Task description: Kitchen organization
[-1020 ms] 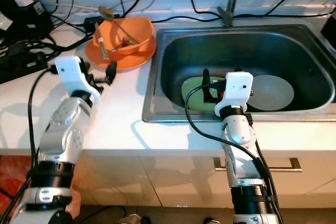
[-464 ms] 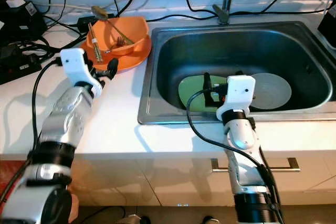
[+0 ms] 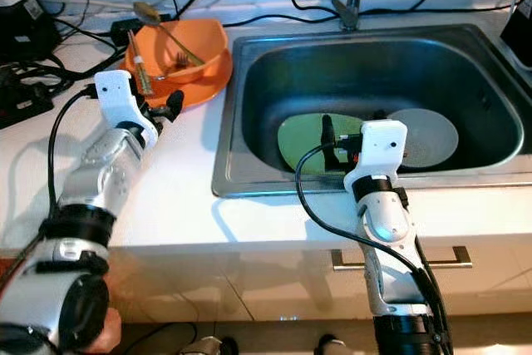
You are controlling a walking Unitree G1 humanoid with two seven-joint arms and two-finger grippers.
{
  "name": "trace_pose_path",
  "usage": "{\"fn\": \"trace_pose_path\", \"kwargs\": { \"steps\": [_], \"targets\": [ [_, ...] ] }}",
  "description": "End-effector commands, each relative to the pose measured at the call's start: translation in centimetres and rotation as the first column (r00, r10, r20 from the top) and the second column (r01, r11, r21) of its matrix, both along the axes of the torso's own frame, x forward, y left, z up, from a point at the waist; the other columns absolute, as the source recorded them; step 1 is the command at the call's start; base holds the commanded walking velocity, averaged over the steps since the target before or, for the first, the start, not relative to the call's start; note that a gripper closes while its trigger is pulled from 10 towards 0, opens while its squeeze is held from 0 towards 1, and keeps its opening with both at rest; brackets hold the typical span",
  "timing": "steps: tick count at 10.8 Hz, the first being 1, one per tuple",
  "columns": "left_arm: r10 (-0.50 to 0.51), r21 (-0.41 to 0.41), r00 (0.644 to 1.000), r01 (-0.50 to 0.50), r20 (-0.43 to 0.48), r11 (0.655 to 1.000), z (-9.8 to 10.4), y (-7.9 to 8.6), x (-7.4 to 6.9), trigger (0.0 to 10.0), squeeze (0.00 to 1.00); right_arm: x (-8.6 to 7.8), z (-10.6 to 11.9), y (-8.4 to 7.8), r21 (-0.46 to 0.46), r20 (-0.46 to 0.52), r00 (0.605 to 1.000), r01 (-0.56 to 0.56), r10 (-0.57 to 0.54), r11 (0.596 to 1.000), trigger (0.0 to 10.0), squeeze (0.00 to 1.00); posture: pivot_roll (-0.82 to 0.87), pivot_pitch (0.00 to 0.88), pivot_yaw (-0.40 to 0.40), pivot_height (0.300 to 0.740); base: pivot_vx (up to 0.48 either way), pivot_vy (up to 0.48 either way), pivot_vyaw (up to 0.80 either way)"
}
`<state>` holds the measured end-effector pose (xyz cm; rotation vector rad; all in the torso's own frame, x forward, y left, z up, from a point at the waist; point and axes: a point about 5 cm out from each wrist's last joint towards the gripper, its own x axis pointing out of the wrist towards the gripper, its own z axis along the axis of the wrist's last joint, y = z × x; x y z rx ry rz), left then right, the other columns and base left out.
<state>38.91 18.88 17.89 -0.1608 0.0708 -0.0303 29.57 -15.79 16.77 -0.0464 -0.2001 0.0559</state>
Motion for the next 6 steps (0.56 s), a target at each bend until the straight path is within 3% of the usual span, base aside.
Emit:
{"fn": "trace_pose_path", "kwargs": {
  "steps": [1,3,6],
  "targets": [
    [0.006,-0.005,1.0,-0.006,0.0,1.0,0.5,0.6,0.2,10.0,0.0,-0.3,-0.8,-0.2,0.0,-0.043,0.999,0.005,-0.005,1.0,10.0,0.0,0.02,0.16,0.104,0.74,0.0,0.0,0.0],
    [0.031,-0.029,0.996,-0.033,-0.087,0.999,0.4,1.2,0.7,10.0,0.0,-0.3,-0.8,-0.1,0.002,-0.047,0.999,0.005,-0.005,1.0,10.0,0.0,0.03,0.161,0.108,0.74,0.0,0.0,0.0],
    [0.034,0.098,0.984,-0.017,-0.172,0.995,0.4,1.7,1.1,10.0,0.0,-0.1,-0.8,0.1,0.003,-0.045,0.999,0.004,-0.004,1.0,10.0,0.0,0.03,0.152,0.113,0.74,0.0,0.0,0.0]
  ]
}}
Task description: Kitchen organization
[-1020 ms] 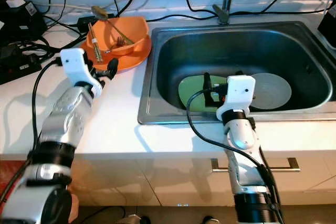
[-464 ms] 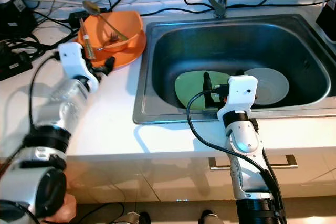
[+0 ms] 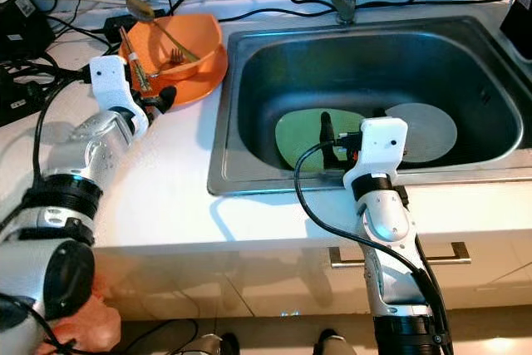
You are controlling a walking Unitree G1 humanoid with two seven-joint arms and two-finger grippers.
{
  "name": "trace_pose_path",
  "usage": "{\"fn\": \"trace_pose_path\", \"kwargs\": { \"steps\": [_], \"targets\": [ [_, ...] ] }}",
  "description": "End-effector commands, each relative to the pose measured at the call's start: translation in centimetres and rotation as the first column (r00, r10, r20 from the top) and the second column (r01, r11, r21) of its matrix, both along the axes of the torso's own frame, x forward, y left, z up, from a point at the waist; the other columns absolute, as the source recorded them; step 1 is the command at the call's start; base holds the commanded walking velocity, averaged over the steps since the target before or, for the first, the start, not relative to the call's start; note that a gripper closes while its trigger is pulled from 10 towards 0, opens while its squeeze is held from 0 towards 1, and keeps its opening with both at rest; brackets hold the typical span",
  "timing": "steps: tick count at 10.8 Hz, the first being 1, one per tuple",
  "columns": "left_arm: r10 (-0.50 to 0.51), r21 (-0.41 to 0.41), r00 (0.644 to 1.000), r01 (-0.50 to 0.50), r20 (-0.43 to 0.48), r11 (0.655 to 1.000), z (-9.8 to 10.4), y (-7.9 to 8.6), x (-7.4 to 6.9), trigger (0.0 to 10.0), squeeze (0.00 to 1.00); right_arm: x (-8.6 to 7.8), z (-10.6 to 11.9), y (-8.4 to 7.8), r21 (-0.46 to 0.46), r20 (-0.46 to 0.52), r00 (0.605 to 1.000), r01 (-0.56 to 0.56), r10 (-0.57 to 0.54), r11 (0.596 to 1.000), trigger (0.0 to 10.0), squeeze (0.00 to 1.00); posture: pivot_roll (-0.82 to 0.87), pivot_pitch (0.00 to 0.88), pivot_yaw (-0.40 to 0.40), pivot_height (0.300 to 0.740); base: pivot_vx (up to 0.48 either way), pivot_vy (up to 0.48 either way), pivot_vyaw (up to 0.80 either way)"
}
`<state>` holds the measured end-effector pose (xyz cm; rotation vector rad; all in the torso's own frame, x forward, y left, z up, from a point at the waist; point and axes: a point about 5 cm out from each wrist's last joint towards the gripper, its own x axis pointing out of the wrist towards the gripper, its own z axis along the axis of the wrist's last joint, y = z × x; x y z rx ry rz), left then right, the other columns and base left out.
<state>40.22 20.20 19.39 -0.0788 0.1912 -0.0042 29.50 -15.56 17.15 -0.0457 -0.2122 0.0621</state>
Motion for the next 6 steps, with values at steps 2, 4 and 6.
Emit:
{"fn": "trace_pose_path", "kwargs": {
  "steps": [2,4,6],
  "targets": [
    [-0.001,0.112,0.995,0.012,-0.096,0.994,-1.02,0.69,-0.1,10.0,0.0,0.0,-1.06,-0.17,0.004,-0.053,0.999,0.013,-0.012,1.0,10.0,0.0,0.04,0.148,0.118,0.74,0.0,0.0,0.0],
    [-0.046,0.252,0.99,0.079,-0.133,0.964,-0.96,1.04,-0.03,10.0,0.0,0.05,-1.08,-0.13,0.006,-0.053,0.998,0.015,-0.014,1.0,10.0,0.0,0.04,0.145,0.117,0.74,0.0,0.0,0.0],
    [-0.159,0.206,0.967,0.2,-0.198,0.958,-1.55,0.77,-0.42,10.0,0.0,0.15,-1.02,-0.13,0.005,-0.051,0.999,0.015,-0.015,1.0,10.0,0.0,0.04,0.144,0.116,0.74,0.0,0.0,0.0]
  ]
}}
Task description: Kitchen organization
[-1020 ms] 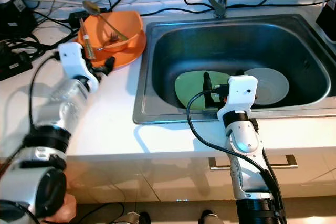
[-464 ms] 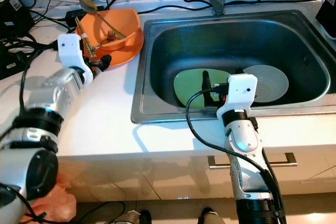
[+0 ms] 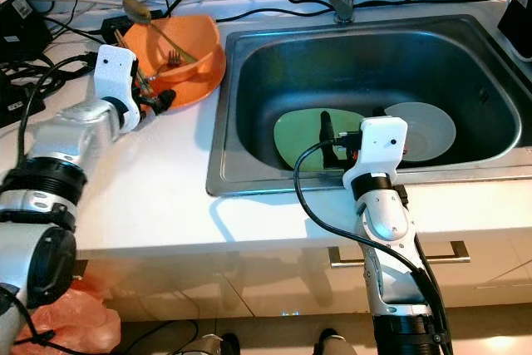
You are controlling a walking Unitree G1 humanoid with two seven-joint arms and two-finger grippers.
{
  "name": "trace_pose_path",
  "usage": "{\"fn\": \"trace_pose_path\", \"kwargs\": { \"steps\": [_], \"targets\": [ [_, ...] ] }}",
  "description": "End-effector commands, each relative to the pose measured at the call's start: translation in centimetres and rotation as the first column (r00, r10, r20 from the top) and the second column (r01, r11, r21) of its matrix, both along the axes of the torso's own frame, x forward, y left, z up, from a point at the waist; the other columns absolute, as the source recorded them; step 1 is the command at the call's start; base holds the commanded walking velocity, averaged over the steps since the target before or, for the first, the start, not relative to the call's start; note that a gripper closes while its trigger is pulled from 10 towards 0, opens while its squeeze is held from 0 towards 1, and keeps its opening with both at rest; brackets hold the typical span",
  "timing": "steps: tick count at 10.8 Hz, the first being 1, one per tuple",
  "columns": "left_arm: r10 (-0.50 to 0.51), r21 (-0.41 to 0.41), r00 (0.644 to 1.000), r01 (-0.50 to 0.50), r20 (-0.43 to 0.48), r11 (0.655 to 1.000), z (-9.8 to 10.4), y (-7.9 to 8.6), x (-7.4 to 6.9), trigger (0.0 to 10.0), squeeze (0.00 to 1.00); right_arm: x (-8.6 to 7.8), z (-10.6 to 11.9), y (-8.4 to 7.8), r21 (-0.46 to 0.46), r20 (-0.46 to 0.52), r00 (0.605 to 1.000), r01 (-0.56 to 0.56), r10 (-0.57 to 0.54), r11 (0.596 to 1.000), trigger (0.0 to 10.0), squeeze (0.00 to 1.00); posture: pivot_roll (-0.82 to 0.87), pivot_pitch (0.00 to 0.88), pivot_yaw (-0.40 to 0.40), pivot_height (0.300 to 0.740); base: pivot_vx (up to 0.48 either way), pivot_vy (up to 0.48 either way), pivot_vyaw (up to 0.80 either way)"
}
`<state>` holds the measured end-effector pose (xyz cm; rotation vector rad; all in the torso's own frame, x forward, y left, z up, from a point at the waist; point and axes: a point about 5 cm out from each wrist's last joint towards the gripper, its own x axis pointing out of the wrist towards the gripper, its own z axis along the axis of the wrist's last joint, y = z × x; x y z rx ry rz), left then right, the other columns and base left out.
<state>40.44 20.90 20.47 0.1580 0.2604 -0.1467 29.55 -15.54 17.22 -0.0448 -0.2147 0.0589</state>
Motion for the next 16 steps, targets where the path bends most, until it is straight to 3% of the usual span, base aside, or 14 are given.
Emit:
{"fn": "trace_pose_path", "kwargs": {
  "steps": [1,4,9,14,16],
  "targets": [
    [-0.029,0.023,0.99,0.032,-0.139,0.999,-2.8,0.1,-0.7,10.0,0.0,0.1,-1.1,-0.2,0.004,-0.053,0.999,0.013,-0.012,1.0,10.0,0.0,0.04,0.143,0.116,0.74,0.0,0.0,0.0],
    [-0.132,0.043,0.968,0.144,-0.212,0.989,-3.8,-0.3,-1.4,10.0,0.0,0.3,-1.1,-0.1,0.009,-0.05,0.999,0.013,-0.012,1.0,10.0,0.0,0.05,0.138,0.119,0.74,0.0,0.0,0.0],
    [-0.201,0.034,0.94,0.219,-0.277,0.975,-5.6,0.0,-3.7,10.0,0.0,0.9,-1.2,0.1,0.015,-0.05,0.999,0.006,-0.006,1.0,10.0,0.0,0.08,0.119,0.109,0.74,0.0,0.0,0.0],
    [-0.199,0.056,0.94,0.223,-0.279,0.973,-5.5,0.5,-6.0,10.0,0.0,1.5,-1.1,0.3,0.019,-0.037,0.999,-0.002,0.002,1.0,10.0,0.0,0.1,0.087,0.107,0.74,0.0,0.0,0.0],
    [-0.187,0.064,0.943,0.212,-0.274,0.975,-5.1,0.8,-6.4,10.0,0.0,1.7,-1.1,0.5,0.021,-0.032,0.999,-0.005,0.006,1.0,10.0,0.0,0.1,0.084,0.108,0.74,0.0,0.0,0.0]
  ]
}}
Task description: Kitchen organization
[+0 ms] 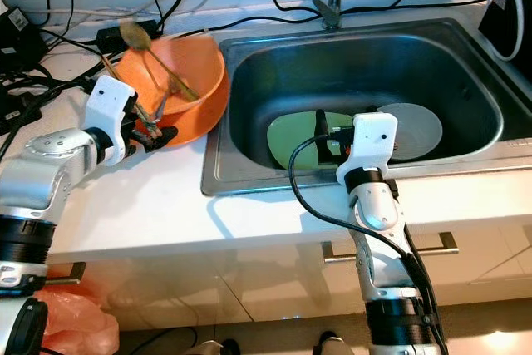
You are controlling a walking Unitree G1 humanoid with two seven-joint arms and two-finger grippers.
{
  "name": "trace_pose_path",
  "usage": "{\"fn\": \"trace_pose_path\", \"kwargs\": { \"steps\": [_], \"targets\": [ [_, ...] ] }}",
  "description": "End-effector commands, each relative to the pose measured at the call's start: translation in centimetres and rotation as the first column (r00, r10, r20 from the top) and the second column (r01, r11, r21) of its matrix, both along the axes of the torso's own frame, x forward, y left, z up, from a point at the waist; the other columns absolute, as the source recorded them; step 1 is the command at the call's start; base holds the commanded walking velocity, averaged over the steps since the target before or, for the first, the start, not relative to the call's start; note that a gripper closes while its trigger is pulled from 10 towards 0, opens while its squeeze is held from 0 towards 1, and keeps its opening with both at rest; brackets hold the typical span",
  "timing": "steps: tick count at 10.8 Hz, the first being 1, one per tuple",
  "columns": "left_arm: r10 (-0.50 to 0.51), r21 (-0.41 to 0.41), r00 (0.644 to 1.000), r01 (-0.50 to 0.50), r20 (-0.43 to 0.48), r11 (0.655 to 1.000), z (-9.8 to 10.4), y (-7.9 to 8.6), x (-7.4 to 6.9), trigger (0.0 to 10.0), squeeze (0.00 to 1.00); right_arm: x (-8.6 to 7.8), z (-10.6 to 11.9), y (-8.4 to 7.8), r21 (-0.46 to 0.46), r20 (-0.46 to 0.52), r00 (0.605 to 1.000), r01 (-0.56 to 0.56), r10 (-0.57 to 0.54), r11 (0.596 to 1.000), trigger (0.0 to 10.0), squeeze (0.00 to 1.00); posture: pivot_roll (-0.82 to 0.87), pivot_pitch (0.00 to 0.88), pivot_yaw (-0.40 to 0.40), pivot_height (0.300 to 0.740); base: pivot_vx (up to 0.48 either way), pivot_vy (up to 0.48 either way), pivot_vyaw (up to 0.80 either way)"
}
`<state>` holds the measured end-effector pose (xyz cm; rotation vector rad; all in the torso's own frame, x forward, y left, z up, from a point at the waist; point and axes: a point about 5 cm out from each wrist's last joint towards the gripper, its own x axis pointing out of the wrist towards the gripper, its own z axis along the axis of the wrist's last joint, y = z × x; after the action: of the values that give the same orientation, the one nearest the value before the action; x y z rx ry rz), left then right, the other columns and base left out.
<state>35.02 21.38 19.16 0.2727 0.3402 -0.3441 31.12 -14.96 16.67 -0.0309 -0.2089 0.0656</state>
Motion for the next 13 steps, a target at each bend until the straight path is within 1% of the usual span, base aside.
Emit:
{"fn": "trace_pose_path", "kwargs": {
  "steps": [1,2,5,9,11,13],
  "targets": [
    [0.009,0.023,0.984,-0.005,-0.178,1.0,-3.6,0.5,-1.3,10.0,0.0,0.1,-0.6,0.0,0.01,-0.025,1.0,0.001,-0.001,1.0,10.0,0.0,0.1,0.083,0.109,0.74,0.0,0.0,0.0],
    [0.01,0.025,0.984,-0.006,-0.179,1.0,-3.5,0.6,-1.5,10.0,0.0,0.2,-0.6,-0.1,0.01,-0.024,1.0,0.002,-0.001,1.0,10.0,0.0,0.11,0.083,0.11,0.74,0.0,0.0,0.0],
    [0.015,0.039,0.983,-0.008,-0.181,0.999,-2.8,1.1,-3.1,10.0,0.0,0.3,-0.8,-0.2,0.008,-0.025,1.0,0.004,-0.004,1.0,10.0,0.0,0.13,0.078,0.108,0.74,0.0,0.0,0.0],
    [0.011,0.087,0.982,0.005,-0.19,0.996,-1.8,1.6,-5.4,10.0,0.0,0.7,-0.9,0.2,0.015,-0.023,1.0,-0.002,0.002,1.0,10.0,0.0,0.16,0.071,0.11,0.74,0.0,0.0,0.0],
    [0.006,0.105,0.982,0.014,-0.187,0.994,-1.2,1.5,-6.1,10.0,0.0,0.8,-1.0,0.2,0.017,-0.022,1.0,-0.005,0.006,1.0,10.0,0.0,0.17,0.067,0.105,0.74,0.0,0.0,0.0],
    [-0.015,0.102,0.983,0.034,-0.182,0.994,-0.8,0.9,-6.4,10.0,0.0,0.9,-1.0,0.3,0.016,-0.019,1.0,-0.01,0.01,1.0,10.0,0.0,0.17,0.064,0.103,0.74,0.0,0.0,0.0]
  ]
}}
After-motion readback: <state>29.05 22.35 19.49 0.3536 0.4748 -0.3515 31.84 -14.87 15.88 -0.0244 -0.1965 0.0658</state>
